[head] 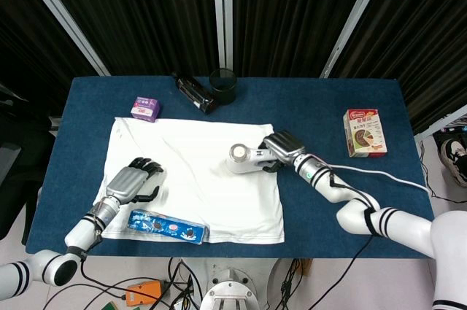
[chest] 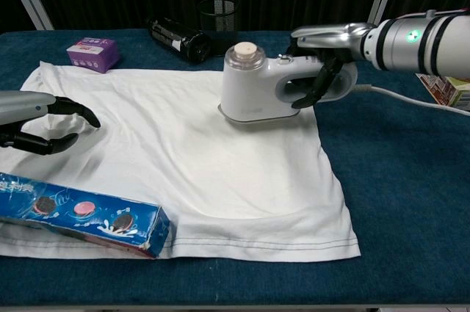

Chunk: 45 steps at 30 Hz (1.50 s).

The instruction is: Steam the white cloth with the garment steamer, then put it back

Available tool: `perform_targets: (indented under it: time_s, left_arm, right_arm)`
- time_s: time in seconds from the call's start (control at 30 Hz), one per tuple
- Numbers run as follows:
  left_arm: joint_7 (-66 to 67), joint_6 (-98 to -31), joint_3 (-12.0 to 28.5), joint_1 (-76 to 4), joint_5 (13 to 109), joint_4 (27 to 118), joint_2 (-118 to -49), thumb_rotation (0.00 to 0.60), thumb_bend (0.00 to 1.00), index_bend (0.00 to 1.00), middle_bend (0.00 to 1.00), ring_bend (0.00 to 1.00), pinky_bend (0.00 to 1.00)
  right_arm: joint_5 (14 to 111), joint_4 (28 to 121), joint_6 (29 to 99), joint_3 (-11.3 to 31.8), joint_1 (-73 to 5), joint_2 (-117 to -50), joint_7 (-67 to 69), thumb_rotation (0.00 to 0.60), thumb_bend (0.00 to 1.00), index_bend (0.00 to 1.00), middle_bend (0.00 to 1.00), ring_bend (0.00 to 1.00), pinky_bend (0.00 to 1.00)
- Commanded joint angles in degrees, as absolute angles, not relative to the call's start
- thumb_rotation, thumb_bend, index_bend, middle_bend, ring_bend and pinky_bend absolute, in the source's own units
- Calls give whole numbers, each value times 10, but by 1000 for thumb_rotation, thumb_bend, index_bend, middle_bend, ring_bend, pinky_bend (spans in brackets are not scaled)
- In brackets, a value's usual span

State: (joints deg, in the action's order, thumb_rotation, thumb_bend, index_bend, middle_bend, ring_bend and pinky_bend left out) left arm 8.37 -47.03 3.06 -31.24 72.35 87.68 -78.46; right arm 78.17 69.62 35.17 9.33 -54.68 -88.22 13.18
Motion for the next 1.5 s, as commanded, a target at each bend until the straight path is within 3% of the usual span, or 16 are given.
perform_targets:
  time_s: [0.03,0.37,0.7,0.97,1.17,1.5]
  left_arm:
    - [85,-471,28,-315,724,872,-789,246,436,173,111,31,0]
    - [83,-479,20,-319,726,867,-799,260,420,130,109,31,0]
    - [85,-482,15,-323,727,865,-802,284,418,130,109,31,0]
    - [88,-486,13,-326,726,867,-803,284,418,130,109,31,0]
    - [91,-489,13,-329,726,869,-804,288,418,130,108,31,0]
    - [96,-492,12,-332,722,872,-804,291,418,130,108,31,0]
  right_arm:
    - [775,664,346,94,-565,-924,114,600,581,1000,872,906,808]
    - [776,655,329,95,-588,-949,107,600,580,1000,872,906,808]
    - [828,742,344,50,-573,-903,107,600,581,1000,872,906,808]
    - [888,811,398,12,-550,-856,138,600,580,1000,872,907,808]
    - [866,749,428,41,-544,-876,145,600,581,1000,875,908,808]
    - [804,626,383,84,-575,-945,143,600,581,1000,875,908,808]
